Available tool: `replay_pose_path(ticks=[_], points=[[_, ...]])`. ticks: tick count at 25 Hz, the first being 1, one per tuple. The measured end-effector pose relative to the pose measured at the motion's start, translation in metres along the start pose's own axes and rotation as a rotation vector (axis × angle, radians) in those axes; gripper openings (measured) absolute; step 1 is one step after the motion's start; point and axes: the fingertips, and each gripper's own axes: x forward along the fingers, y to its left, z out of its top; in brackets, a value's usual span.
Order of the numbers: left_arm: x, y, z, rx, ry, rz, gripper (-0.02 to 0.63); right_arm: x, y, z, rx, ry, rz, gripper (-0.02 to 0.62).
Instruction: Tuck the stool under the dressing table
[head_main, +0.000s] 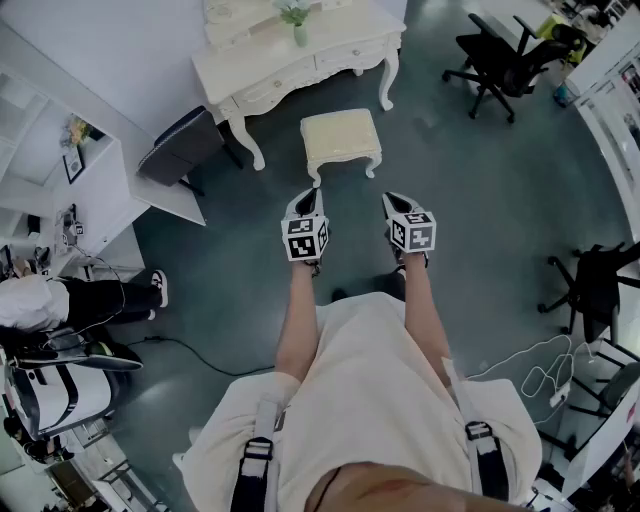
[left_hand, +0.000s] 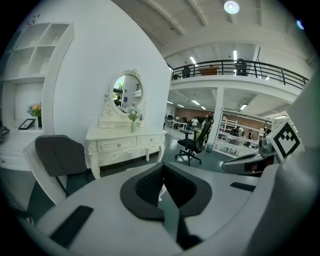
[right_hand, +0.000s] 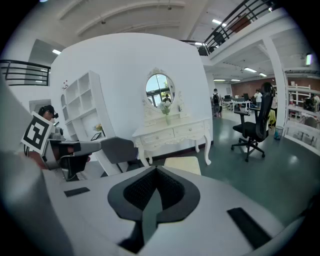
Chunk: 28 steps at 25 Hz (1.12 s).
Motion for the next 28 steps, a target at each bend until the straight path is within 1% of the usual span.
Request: replay_pose_path(ticks=[5,10,14,15,17,20,22,25,28], points=[[-0.005,-0.008,0.003,0.023,-0.005,-0.008,0.015,-0.008,0.0,0.004,-0.009,-0.006,-0.003,0.043],[-0.009,-0.011,0.004,0.022,-0.024,-0.016,0.015,-0.016,-0.001,0.002,-0.024,-0.009,-0.021,0.043],[-0.015,-0.005,-0.005,0.035,0.003,-0.027,0.015,-0.016,0.006,-0.003,0.039,-0.024,-0.02,0.043],[-0.015,-0.003,-0.01,0.024,0.01,-0.025,0.015,-0.015,0.008,-0.006,0.053,-0.023,-0.013,0.043],[-0.013,-0.002,-0.02,-0.022,0.022,-0.017,0.015,-0.015,0.005,-0.015,0.061,-0.006,-0.003,0.043],[-0.001,-0.005,-0.028,-0.091,0.037,-0.002,0.015,-0.014,-0.009,-0.021,0.058,0.023,-0.005,0.044],[0.007,-0.01,-0.03,-0.093,0.052,-0.004,0.015,-0.011,-0.019,-0.018,0.063,0.025,-0.01,0.044],[0.016,-0.012,-0.032,-0.068,0.071,-0.009,0.015,-0.006,-0.033,-0.011,0.103,0.009,-0.016,0.044],[0.028,0.003,-0.024,-0.095,0.072,0.018,0.015,0.011,-0.039,-0.001,0.122,0.011,-0.002,0.044]])
